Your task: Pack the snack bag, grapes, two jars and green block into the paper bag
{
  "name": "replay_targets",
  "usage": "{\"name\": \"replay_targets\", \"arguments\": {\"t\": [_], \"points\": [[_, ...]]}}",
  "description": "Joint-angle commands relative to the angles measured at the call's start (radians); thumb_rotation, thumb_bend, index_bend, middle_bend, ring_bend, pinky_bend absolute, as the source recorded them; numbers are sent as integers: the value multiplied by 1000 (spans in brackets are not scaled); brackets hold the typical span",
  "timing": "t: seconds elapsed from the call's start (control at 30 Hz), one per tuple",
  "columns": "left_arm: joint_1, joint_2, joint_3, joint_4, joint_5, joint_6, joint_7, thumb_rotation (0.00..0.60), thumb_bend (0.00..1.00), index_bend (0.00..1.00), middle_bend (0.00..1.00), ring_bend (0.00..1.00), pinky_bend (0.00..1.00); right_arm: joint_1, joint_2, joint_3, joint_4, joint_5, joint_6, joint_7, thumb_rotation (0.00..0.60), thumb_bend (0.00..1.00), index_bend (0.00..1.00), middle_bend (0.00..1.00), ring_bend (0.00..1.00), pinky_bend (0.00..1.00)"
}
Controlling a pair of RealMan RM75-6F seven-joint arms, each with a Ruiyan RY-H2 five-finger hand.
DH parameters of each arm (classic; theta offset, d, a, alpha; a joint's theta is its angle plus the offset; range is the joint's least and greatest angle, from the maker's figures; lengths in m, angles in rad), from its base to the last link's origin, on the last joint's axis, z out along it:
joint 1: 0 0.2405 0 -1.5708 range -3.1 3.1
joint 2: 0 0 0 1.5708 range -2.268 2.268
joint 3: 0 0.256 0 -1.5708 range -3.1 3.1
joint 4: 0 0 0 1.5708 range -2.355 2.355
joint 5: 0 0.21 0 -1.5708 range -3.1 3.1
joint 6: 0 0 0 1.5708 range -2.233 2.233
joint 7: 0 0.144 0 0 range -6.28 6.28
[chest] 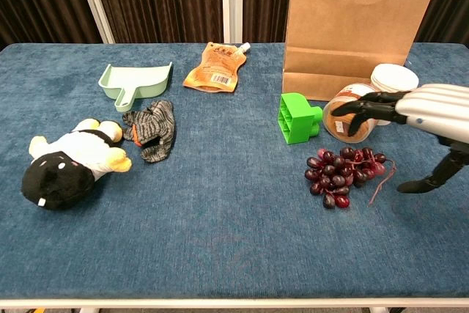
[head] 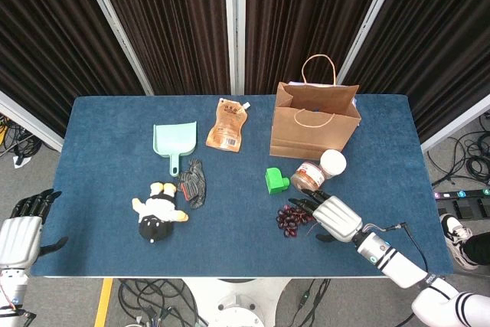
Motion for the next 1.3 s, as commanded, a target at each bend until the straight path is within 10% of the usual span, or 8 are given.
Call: {"name": "replay_targets", "arguments": {"t": [0.03, 0.6, 0.87, 1.3], "points": [[1, -3, 1, 5, 0, 1, -5, 600, 31, 204, 240, 183, 177, 32, -27, 25, -19, 51, -80, -59, 600, 46, 2, 179, 24, 166], [4, -20, 3, 44, -6, -12, -49, 600, 31, 204, 240, 184, 177, 52, -163, 63, 53, 182, -179, -191, 600, 179, 115, 321, 131, 375], [6, -21, 3, 49, -2, -7, -56, 600, 31, 204, 240, 184, 177, 37, -186, 59, 84, 143, -97, -163, 600, 256, 479, 507, 363, 667], [8, -9, 0, 29, 4, 4, -42, 600, 31, 204, 240, 184, 177, 56, 85, 168, -190, 13, 185, -4, 600, 288, 630, 567, 465, 766]]}}
